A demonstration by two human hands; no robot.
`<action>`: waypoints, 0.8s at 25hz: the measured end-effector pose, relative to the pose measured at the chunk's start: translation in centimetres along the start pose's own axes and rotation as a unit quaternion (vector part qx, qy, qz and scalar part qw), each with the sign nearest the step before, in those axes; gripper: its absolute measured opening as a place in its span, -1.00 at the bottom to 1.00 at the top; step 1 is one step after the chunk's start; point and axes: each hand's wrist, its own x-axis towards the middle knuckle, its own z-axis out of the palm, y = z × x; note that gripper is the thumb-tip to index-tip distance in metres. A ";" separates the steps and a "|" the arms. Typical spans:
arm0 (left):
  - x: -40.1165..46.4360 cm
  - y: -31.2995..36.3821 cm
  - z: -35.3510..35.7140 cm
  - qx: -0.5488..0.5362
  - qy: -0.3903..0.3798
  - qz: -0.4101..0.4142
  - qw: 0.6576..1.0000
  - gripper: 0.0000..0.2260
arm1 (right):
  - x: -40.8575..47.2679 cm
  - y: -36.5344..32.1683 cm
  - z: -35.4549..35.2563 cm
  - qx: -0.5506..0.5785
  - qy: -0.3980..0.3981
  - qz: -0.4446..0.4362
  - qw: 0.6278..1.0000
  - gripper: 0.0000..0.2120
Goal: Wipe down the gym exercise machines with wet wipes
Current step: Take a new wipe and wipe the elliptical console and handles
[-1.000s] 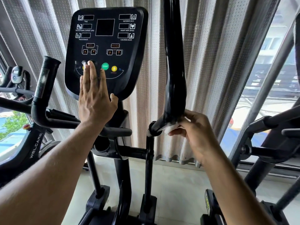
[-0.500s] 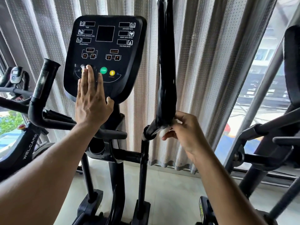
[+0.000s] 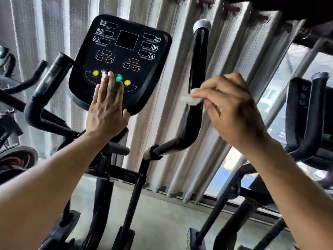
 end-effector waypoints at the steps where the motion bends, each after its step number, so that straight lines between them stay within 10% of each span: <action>1: -0.1 -0.1 -0.1 -0.002 -0.001 0.003 1.000 -0.15 | 1.3 -0.3 0.3 -0.033 -0.075 -0.064 0.995 -0.80; 4: 0.0 -0.5 -0.1 0.000 -0.010 0.003 1.000 -0.16 | 2.2 -1.1 0.7 -0.108 -0.264 -0.185 0.940 -0.81; 10: 0.0 -0.2 0.0 -0.015 -0.013 0.018 1.000 -0.19 | 0.2 -7.1 3.2 -0.183 -0.353 -0.303 0.866 -0.78; 15: -0.2 -0.4 -0.4 -0.021 -0.004 0.029 0.999 -0.21 | 4.1 -6.6 2.3 -0.158 -0.361 -0.237 0.888 -0.76; 20: -0.3 -0.5 -0.5 -0.027 -0.002 0.035 0.999 -0.24 | 4.3 -8.4 1.9 -0.196 -0.586 -0.170 0.768 -0.84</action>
